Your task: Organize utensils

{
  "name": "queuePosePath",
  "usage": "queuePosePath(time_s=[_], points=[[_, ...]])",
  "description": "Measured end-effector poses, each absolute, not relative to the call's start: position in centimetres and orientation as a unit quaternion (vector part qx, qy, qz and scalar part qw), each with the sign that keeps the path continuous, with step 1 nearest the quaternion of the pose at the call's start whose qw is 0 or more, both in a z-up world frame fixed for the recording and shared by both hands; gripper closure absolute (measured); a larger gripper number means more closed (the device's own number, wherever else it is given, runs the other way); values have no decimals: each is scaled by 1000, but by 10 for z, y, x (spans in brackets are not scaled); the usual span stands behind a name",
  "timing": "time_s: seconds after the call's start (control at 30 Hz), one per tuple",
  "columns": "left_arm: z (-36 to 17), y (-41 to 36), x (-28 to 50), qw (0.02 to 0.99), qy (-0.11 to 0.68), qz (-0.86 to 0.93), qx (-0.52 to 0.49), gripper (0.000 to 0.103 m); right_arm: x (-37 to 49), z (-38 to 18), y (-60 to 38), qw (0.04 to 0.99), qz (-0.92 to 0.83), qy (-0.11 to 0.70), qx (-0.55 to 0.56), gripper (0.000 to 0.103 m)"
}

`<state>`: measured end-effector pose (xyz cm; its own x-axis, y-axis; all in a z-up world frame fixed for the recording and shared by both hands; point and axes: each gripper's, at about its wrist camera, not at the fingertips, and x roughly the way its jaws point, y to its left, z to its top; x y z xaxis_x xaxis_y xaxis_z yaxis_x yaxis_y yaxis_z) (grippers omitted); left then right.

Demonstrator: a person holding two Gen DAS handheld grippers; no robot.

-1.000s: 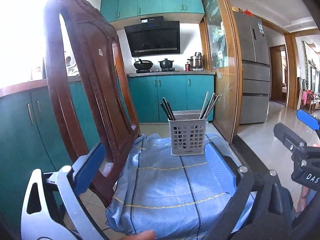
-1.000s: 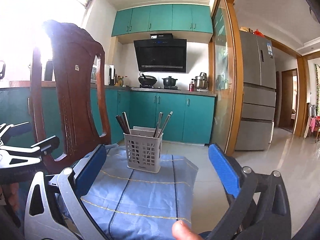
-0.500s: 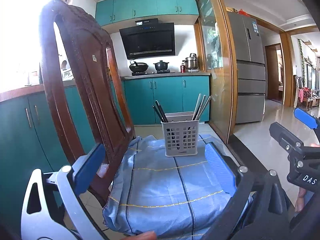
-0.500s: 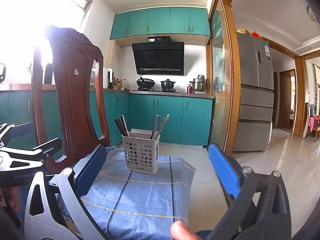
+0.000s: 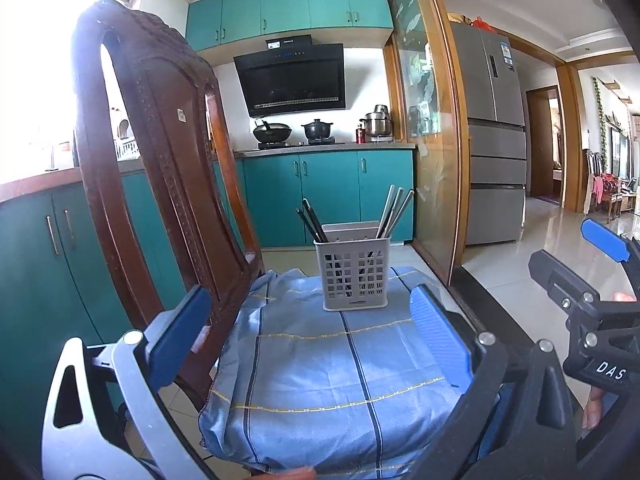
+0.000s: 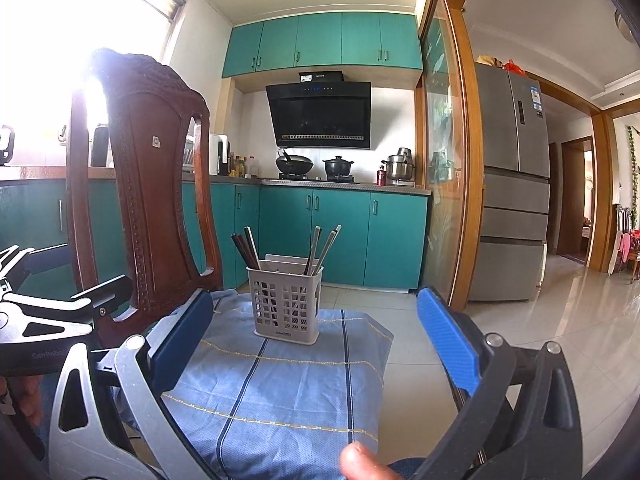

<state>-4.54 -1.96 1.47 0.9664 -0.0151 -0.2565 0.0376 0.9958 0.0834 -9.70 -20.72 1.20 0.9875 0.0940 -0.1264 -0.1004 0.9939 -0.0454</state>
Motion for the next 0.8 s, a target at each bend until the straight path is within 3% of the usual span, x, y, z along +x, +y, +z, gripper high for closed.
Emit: queuePosePath(time_s=[0.8], points=[[14, -21, -46, 990, 130, -19, 41, 4, -99, 12, -199, 996, 52, 60, -32, 3]])
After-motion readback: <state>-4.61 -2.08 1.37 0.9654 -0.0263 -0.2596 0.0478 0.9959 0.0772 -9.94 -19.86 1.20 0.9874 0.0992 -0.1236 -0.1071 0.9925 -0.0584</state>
